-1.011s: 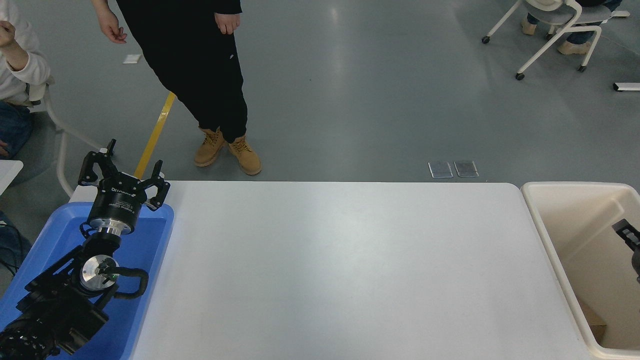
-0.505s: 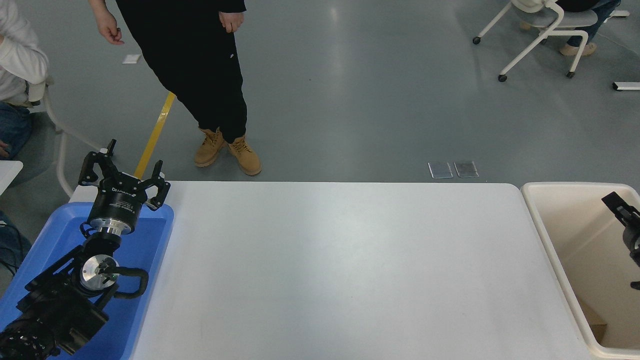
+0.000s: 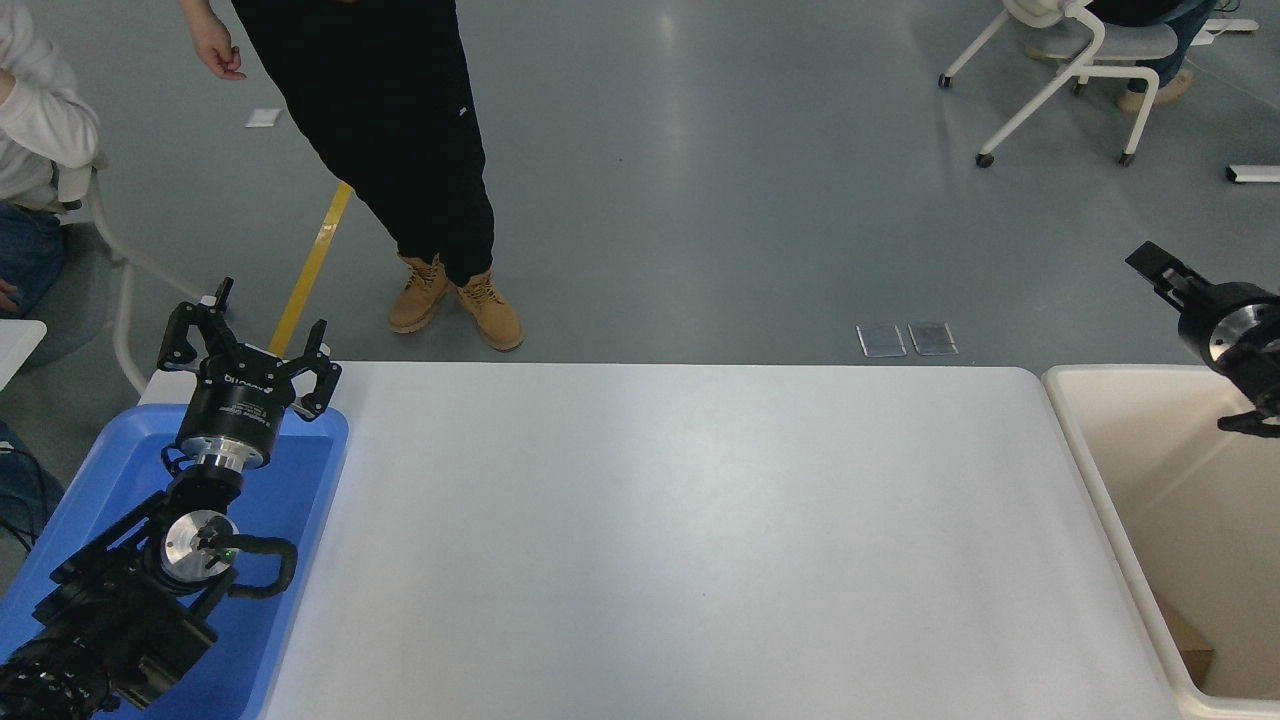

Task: Pick up paper ball place in dustbin

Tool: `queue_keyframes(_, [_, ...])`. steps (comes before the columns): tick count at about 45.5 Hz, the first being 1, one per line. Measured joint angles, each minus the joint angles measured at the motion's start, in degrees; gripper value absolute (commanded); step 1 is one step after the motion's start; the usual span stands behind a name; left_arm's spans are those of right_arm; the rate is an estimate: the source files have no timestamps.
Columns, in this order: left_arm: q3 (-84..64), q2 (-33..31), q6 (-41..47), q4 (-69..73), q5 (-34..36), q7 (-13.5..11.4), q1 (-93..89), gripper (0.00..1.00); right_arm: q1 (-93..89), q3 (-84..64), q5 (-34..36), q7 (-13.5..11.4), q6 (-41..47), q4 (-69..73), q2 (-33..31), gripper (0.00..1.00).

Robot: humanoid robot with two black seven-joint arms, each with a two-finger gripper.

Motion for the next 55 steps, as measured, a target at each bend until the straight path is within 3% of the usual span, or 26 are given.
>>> queue_keyframes(22, [0.0,0.0,0.1,0.0,0.0,0.0,0.0,0.99,17.3,-9.1,-6.0,-0.1,11.3,14.9,3.4,1.00])
queue_keyframes(55, [0.0,0.0,0.1,0.0,0.0,0.0,0.0,0.99,54.9,-23.5,-8.9,-0.2,23.9,67.3,-4.6,1.00])
